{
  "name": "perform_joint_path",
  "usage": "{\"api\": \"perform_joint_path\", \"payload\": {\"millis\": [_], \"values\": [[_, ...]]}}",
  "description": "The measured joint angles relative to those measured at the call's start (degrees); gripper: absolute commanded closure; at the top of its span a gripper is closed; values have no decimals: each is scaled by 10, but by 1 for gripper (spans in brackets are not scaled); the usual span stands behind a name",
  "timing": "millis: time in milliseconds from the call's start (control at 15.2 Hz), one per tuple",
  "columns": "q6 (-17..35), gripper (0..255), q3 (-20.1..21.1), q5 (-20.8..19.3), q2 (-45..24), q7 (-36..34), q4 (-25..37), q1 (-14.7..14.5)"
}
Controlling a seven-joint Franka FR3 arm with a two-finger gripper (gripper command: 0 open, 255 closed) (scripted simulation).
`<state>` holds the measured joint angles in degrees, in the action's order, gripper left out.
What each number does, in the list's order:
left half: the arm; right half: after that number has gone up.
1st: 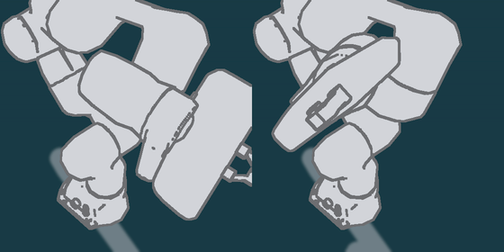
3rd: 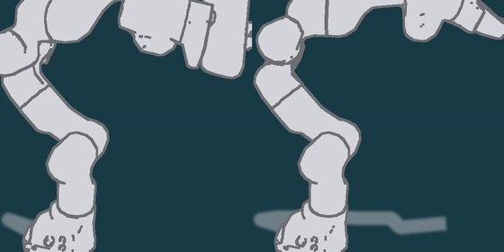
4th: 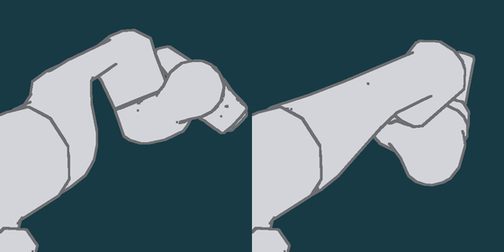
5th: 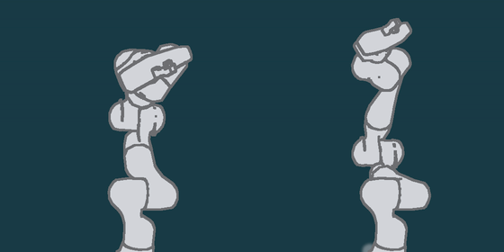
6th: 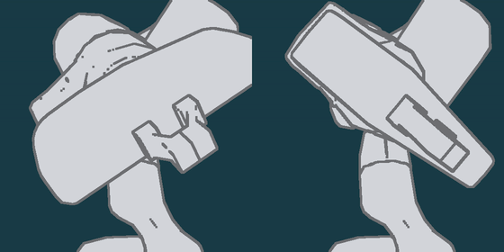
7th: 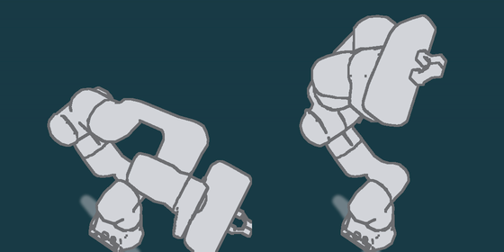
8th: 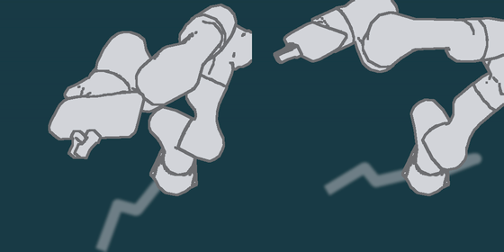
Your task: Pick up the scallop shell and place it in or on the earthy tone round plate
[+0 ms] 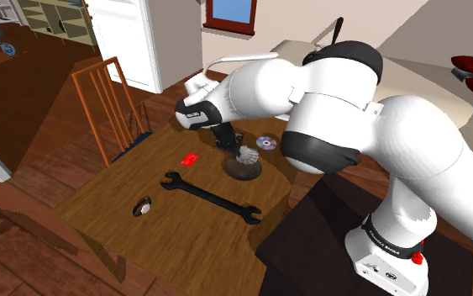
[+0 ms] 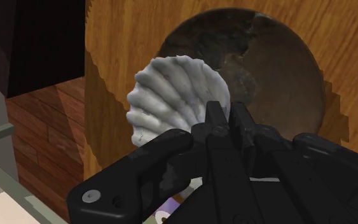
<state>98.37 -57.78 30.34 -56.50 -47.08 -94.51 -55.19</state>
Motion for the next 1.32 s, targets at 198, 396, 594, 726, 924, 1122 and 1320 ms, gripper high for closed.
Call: {"api": "perform_joint_path", "payload": {"millis": [198,396,594,726,924,1122,1320], "values": [[13,255,11,9,-13,-1,-1,5],[25,255,22,18,-28,-1,4,13],[36,255,32,26,-40,-3,4,17],[37,255,34,28,-43,-3,7,19],[38,255,35,28,-44,-3,8,20],[38,0,35,28,-44,-3,8,20],[38,0,35,28,-44,-3,8,20]]}}
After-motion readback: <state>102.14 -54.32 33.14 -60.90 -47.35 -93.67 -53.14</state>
